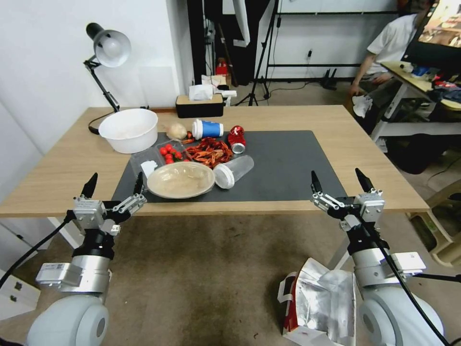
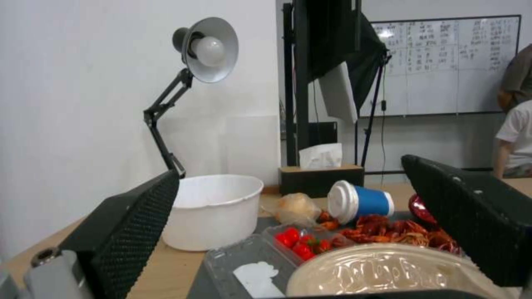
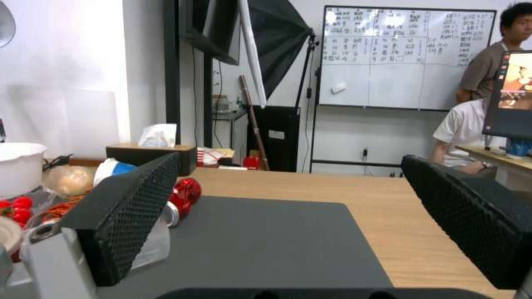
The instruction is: Pick up the food delivery bag from the floor and place it on the table.
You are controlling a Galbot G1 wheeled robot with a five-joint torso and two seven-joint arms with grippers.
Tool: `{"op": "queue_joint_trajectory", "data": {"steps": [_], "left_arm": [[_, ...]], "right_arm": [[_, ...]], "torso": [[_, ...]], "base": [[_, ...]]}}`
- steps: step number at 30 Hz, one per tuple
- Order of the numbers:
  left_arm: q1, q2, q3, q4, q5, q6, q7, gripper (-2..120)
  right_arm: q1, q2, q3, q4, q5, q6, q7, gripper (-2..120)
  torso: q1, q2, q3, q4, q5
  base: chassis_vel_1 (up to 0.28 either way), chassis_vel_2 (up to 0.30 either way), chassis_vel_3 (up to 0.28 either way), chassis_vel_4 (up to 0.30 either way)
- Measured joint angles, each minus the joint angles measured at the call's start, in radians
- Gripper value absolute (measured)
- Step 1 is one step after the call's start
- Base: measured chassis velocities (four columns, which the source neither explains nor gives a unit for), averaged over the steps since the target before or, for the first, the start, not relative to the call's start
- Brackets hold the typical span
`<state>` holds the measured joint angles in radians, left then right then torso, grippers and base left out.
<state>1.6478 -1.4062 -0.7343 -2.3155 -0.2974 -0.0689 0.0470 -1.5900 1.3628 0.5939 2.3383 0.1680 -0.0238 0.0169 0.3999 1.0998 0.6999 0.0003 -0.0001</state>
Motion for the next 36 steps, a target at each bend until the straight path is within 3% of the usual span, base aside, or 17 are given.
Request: {"op": "queue_joint_trajectory", "data": {"steps": [14, 36], "left_arm": [[0.025, -0.001, 0.003, -0.006, 0.027, -0.006, 0.006, 100], [0.043, -0.004, 0.01, -0.01, 0.041, -0.006, 0.009, 100]], "right_arm": [[-0.017, 0.008, 0.002, 0.005, -0.002, 0.005, -0.006, 100], [-0.019, 0.039, -0.007, -0.012, -0.014, 0.012, -0.011, 100]], "torso": [[-0.003, -0.007, -0.004, -0.0003, 0.0001], [-0.052, -0.119, -0.066, -0.0003, 0.0001]], "base": [[0.0, 0.0, 0.0, 0.0], [0.0, 0.0, 0.0, 0.0]]}}
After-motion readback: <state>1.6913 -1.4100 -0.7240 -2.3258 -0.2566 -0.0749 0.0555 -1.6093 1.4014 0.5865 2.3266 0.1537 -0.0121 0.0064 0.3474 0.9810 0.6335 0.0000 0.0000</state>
